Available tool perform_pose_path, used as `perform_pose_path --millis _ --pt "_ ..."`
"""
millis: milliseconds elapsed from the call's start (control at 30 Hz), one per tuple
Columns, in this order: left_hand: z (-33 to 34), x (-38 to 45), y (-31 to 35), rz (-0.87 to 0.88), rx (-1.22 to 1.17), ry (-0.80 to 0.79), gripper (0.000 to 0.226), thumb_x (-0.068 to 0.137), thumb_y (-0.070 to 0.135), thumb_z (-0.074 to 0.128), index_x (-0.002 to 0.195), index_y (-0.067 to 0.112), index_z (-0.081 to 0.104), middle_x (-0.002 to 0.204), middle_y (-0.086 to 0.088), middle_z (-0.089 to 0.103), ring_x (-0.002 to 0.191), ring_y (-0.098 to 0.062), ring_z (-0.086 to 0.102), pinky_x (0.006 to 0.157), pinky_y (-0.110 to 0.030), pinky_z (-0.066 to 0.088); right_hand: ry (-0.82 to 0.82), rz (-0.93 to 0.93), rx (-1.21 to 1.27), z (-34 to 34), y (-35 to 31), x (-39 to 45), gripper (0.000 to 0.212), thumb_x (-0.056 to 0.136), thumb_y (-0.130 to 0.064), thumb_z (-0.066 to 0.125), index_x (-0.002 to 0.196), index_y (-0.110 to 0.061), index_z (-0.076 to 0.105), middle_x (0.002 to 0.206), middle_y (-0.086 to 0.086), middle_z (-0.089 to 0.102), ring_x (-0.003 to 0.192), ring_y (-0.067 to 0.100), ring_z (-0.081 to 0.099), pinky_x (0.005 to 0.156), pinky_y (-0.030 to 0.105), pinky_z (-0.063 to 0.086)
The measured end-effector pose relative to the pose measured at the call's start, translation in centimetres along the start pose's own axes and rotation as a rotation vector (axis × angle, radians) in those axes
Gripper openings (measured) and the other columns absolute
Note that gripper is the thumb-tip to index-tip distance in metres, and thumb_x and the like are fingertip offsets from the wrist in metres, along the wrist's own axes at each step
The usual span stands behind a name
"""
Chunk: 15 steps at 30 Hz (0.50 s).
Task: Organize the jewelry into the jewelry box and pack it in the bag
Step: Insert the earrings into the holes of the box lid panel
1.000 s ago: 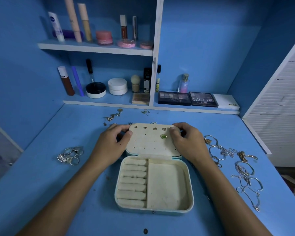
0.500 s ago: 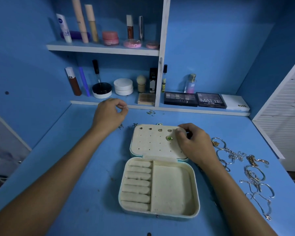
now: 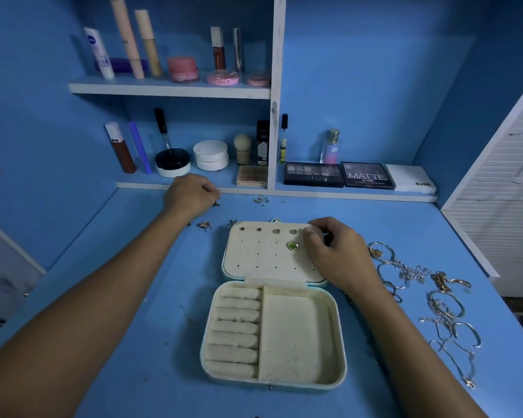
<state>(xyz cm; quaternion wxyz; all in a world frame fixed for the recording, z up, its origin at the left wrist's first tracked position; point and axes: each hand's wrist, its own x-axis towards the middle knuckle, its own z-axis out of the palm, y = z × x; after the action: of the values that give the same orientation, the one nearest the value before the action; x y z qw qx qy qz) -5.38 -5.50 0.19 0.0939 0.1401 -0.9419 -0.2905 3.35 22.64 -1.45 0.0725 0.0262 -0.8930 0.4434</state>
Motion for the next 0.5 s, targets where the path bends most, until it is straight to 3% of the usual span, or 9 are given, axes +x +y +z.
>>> perform_pose_path --millis 333,500 --pt "-0.48 0.2 0.14 -0.007 -0.013 0.04 0.024 0.088 0.021 0.062 0.066 0.031 0.067 0.08 0.009 0.072 0.077 -0.015 0.068 0.077 -0.037 0.059 0.0 0.0 0.008 0.02 0.14 -0.04 0.023 0.097 -0.036 0.056 0.112 -0.021 0.066 0.089 -0.013 0.061 0.092 0.013 0.059 0.078 0.029 0.048" --pt "-0.68 -0.05 0.86 0.091 -0.135 0.148 0.014 0.093 0.012 0.056 0.086 0.014 0.068 0.085 -0.004 0.07 0.074 -0.019 0.064 0.058 -0.025 0.045 0.002 -0.001 0.018 0.11 0.11 0.0 0.024 0.097 -0.037 0.056 0.112 -0.021 0.067 0.092 -0.01 0.063 0.093 0.014 0.06 0.078 0.029 0.05"
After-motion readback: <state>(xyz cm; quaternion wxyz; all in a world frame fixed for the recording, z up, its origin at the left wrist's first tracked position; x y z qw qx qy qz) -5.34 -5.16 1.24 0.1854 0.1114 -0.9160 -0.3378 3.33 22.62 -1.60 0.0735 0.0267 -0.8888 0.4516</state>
